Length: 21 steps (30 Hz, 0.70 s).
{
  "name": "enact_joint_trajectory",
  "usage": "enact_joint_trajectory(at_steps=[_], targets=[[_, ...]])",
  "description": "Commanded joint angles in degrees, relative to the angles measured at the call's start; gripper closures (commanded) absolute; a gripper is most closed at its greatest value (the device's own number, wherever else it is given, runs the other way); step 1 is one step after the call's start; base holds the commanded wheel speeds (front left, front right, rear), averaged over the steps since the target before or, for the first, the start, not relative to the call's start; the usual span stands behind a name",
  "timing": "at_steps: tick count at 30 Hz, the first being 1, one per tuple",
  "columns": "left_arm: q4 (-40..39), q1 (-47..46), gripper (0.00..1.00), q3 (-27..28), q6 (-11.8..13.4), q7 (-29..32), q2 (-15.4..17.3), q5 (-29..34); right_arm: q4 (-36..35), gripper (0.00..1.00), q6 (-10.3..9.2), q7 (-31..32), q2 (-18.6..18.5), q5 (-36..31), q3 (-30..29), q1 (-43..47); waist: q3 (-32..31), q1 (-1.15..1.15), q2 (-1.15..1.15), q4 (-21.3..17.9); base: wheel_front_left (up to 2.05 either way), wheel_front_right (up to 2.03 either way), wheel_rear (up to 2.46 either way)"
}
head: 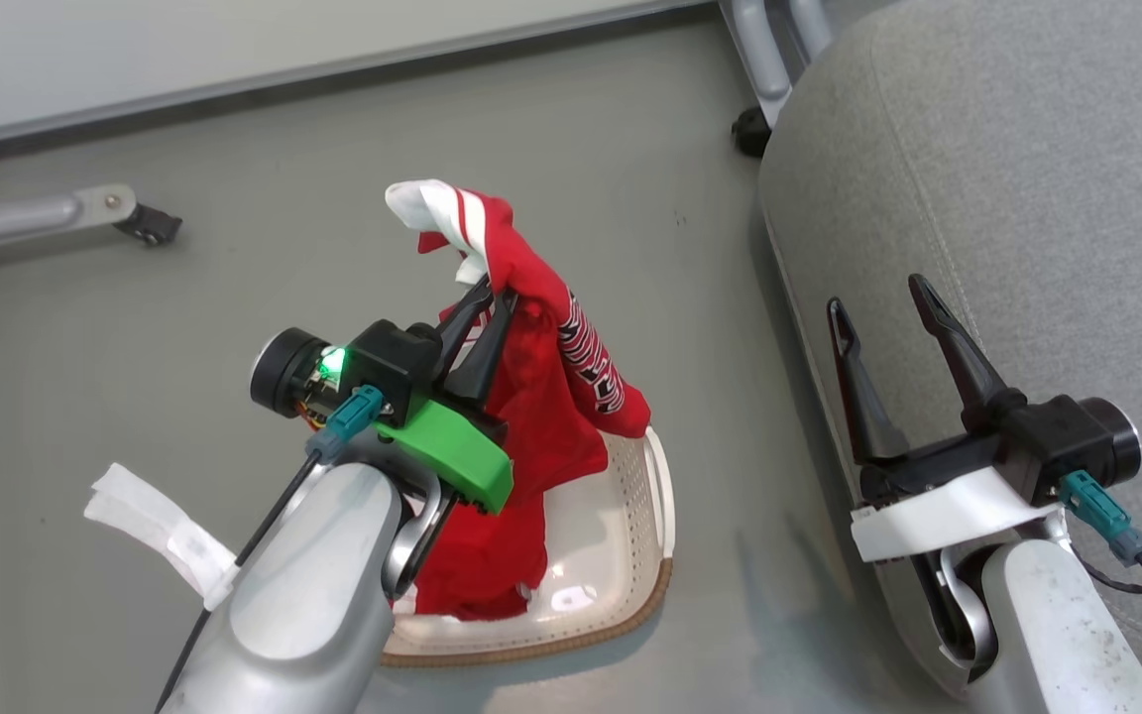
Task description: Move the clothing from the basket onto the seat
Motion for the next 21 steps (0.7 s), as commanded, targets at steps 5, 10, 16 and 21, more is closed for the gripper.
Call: enact_joint_trajectory(at_steps=[5, 10, 16, 21], targets=[[-4.4, 1.4, 1.00, 1.9, -0.2, 0.0, -0.8, 1.3, 0.1, 0.00, -0.02, 0.0, -0.2, 0.6, 0.0, 2.1, -4.5, 0.00, 0.00, 0.8, 0.00, 0.00, 0.00], [-6.9, -0.3, 1.00, 2.2, -0.3, 0.0, -1.4, 1.9, 0.1, 0.00, -0.02, 0.0, -0.2, 0.9, -0.1, 2.9, -5.9, 0.00, 0.00, 0.8, 0.00, 0.00, 0.00], [-8.8, -2.2, 1.00, 2.2, -0.4, -0.1, -1.9, 1.9, 0.1, 0.00, -0.02, 0.0, -0.2, 1.1, 0.0, 3.8, -7.1, 0.00, 0.00, 0.9, 0.00, 0.00, 0.00], [-9.5, -3.0, 1.00, 2.0, -0.4, -0.1, -2.1, 1.8, 0.0, 0.00, -0.02, 0.0, -0.2, 1.3, 0.0, 4.6, -7.7, 0.00, 0.00, 0.8, 0.00, 0.00, 0.00]])
